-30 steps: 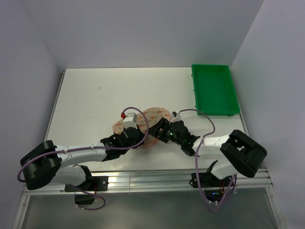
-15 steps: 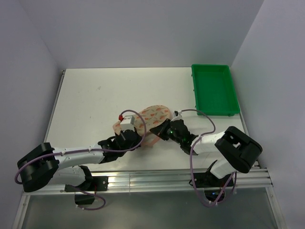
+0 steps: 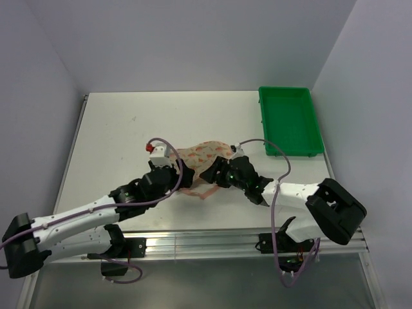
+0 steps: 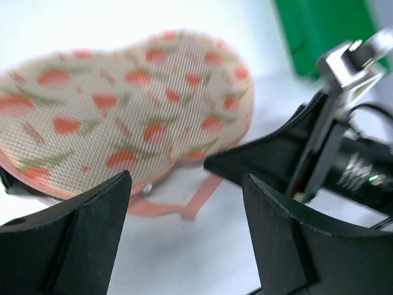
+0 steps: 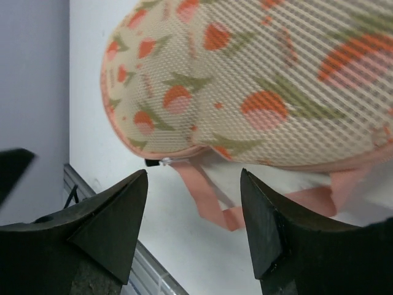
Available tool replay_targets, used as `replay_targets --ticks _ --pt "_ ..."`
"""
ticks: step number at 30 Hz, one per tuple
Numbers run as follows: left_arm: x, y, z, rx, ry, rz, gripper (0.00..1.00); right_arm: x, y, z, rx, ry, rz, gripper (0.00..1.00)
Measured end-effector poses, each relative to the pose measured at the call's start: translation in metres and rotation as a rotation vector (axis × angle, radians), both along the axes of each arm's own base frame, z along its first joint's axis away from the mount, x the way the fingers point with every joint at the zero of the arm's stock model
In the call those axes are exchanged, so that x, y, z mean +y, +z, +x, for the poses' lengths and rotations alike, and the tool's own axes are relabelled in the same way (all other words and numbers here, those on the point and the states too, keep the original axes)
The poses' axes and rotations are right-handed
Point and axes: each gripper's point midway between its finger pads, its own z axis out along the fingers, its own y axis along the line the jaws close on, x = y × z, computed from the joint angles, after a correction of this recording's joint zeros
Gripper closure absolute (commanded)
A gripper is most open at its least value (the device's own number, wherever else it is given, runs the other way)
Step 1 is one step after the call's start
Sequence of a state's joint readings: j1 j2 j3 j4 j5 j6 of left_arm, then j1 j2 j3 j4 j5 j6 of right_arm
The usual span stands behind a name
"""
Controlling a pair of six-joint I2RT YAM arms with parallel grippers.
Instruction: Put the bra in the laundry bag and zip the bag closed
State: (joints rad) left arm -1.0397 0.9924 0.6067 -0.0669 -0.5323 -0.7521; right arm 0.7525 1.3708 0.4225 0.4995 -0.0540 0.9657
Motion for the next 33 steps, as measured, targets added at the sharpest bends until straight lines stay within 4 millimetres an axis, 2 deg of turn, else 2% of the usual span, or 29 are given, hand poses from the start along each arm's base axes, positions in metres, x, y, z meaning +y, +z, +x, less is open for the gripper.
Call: replay_targets --ticks 2,4,6,10,14,17,19,22,25,28,33 --pt "0.009 0.025 0.002 -0.042 0.026 -0.036 0.23 0.004 0.012 0.000 -0.037 0.054 -0.048 0.41" --pt "0.025 0.048 0.003 -0.080 0.068 -0.067 0.29 0.013 0.025 0.002 -0.079 0.110 -0.101 0.50" --pt "0.044 0.067 0.004 -0.116 0.115 -0.088 0.32 0.027 0.038 0.003 -0.121 0.173 -0.154 0.51" --pt "0.080 0.106 0.001 -0.177 0.204 -0.140 0.35 0.073 0.064 0.004 -0.243 0.318 -0.229 0.50" --pt "0.123 0.160 -0.014 -0.261 0.285 -0.259 0.31 0.120 0.058 -0.004 -0.335 0.466 -0.331 0.49" --pt "0.163 0.201 -0.029 -0.334 0.359 -0.384 0.31 0.154 0.050 -0.004 -0.408 0.540 -0.439 0.42" --pt "0.188 0.219 -0.038 -0.368 0.410 -0.446 0.31 0.171 0.048 -0.003 -0.463 0.568 -0.519 0.37" --pt "0.208 0.223 -0.044 -0.374 0.457 -0.465 0.31 0.186 0.044 -0.002 -0.536 0.594 -0.633 0.39" --pt "0.212 0.209 -0.045 -0.345 0.476 -0.421 0.32 0.194 0.036 -0.002 -0.585 0.605 -0.736 0.46" --pt "0.213 0.196 -0.045 -0.318 0.485 -0.376 0.32 0.191 0.023 0.002 -0.601 0.597 -0.840 0.51" --pt "0.214 0.187 -0.045 -0.302 0.490 -0.351 0.32 0.176 0.004 0.015 -0.607 0.580 -1.001 0.59"
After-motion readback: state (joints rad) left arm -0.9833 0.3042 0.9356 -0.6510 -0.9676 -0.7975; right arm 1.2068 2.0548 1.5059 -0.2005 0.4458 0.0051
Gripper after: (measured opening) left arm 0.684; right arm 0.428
